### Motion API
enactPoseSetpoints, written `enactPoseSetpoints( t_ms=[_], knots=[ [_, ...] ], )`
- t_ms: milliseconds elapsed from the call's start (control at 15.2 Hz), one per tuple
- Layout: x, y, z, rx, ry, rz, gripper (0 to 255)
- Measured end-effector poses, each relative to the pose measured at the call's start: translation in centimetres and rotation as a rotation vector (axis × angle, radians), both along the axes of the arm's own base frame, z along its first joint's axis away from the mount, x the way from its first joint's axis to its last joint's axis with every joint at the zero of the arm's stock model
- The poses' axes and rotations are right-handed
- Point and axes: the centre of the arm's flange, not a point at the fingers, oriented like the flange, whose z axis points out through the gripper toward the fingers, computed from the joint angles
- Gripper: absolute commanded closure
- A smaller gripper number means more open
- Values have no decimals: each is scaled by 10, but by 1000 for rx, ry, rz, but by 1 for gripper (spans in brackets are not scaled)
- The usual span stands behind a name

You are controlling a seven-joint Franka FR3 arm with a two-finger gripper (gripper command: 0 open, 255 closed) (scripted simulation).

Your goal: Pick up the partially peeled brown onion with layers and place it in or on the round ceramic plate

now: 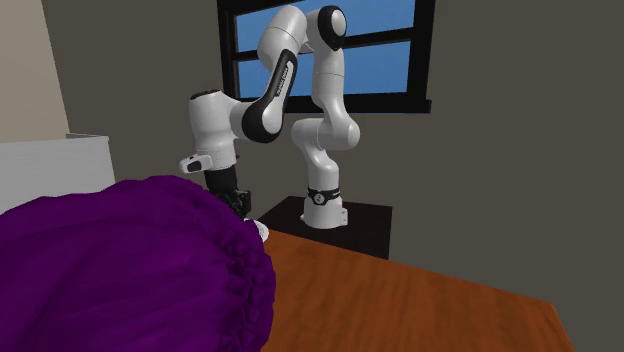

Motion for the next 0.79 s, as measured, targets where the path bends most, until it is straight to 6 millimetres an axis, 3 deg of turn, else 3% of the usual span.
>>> enactPoseSetpoints(
  t_ms=[66, 132, 528, 792],
  knots=[
    [0, 0, 0, 0, 0, 0, 255],
    [0, 0, 0, 0, 0, 0, 0],
    [0, 0, 0, 0, 0, 0, 0],
    [5, 0, 38, 0, -2, 0, 0]
  ],
)
